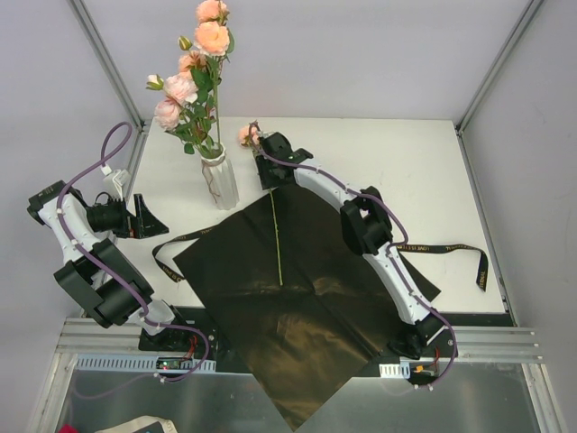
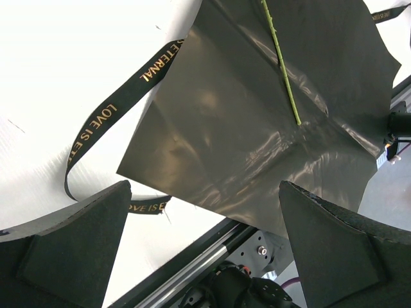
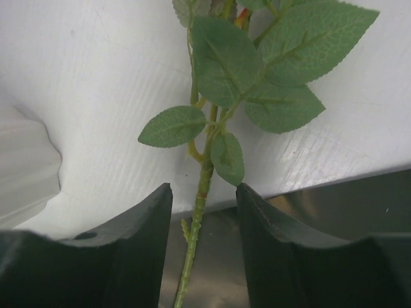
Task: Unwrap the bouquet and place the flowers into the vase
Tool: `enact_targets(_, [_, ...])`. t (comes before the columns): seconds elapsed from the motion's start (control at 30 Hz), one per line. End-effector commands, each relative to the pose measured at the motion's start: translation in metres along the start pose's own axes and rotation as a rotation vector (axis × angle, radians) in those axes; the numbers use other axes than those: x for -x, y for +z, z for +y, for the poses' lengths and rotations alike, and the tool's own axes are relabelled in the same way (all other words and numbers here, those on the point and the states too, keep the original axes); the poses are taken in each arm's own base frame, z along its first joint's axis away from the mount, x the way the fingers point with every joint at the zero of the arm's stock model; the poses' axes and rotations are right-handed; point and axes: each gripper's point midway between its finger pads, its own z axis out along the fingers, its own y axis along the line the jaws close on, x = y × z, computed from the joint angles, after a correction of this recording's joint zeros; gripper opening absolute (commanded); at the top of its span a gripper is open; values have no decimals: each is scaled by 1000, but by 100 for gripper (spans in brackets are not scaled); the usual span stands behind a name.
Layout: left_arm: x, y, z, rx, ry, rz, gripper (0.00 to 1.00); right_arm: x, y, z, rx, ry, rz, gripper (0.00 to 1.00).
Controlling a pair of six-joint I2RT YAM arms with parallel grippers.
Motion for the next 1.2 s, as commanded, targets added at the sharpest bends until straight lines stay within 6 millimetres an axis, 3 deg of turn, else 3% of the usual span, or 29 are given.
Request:
enact_targets(0.0, [4, -5, -2, 7, 29, -13, 99, -3, -7, 1, -8, 32, 37, 45])
enact_targets(0.13, [5, -6, -2, 7, 28, -16, 99, -15, -5, -1, -16, 59, 78, 36])
enact_targets(0.27, [3, -5, -5, 6, 30, -16, 99, -14, -7, -3, -8, 105, 85, 27])
enact_targets(0.4, [2, -7, -8, 13, 41, -20, 99, -3, -15, -6, -4, 135, 55, 10])
enact_targets(0.43, [1, -7, -9, 13, 40, -18, 99, 8, -23, -6, 2, 143, 26, 1])
enact_targets(0.5, [1, -8, -12, 17, 50, -23, 99, 19, -31, -8, 0, 155, -13, 1])
enact_targets(0.53, [1, -8, -13, 18, 51, -23, 99, 39, -51, -6, 12, 162, -71, 1])
enact_targets(0.6, [3, -9, -16, 17, 58, -32, 99, 60, -73, -8, 11, 169, -143, 1])
enact_targets(0.63, [4, -10, -17, 19, 60, -34, 99, 82, -99, -7, 29, 175, -218, 1])
enact_targets(0.7, [5, -12, -21, 18, 64, -40, 99, 111, -130, -7, 47, 185, -320, 1])
enact_targets(0.73, [7, -13, -22, 19, 68, -47, 99, 126, -162, -6, 61, 188, -382, 1])
enact_targets(0.8, [9, -14, -26, 12, 63, -53, 99, 152, -198, -4, 81, 196, -503, 1])
enact_targets(0.83, [10, -14, -28, 13, 67, -58, 99, 160, -229, -4, 99, 204, -560, 1])
enact_targets(0.87, [11, -14, -29, 9, 67, -60, 99, 164, -243, -3, 110, 207, -600, 1])
enact_targets(0.9, [12, -15, -31, 4, 60, -66, 99, 180, -266, 2, 149, 215, -693, 1])
enact_targets(0.93, [13, -15, -31, 2, 60, -71, 99, 191, -305, 8, 190, 216, -778, 1])
enact_targets(0.97, [15, -15, -32, -3, 54, -75, 99, 184, -307, 11, 205, 194, -785, 1])
enact_targets(1.0, [15, -15, -33, -10, 40, -74, 99, 204, -352, 22, 268, 181, -926, 1])
enact_targets(1.07, [17, -15, -34, -23, 33, -83, 99, 201, -374, 47, 334, 77, -1002, 1])
enact_targets(1.1, [18, -15, -34, -27, 27, -84, 99, 211, -404, 60, 382, 47, -1120, 1])
enact_targets(1.17, [18, -14, -35, -30, 26, -88, 99, 211, -447, 92, 441, -77, -1254, 1])
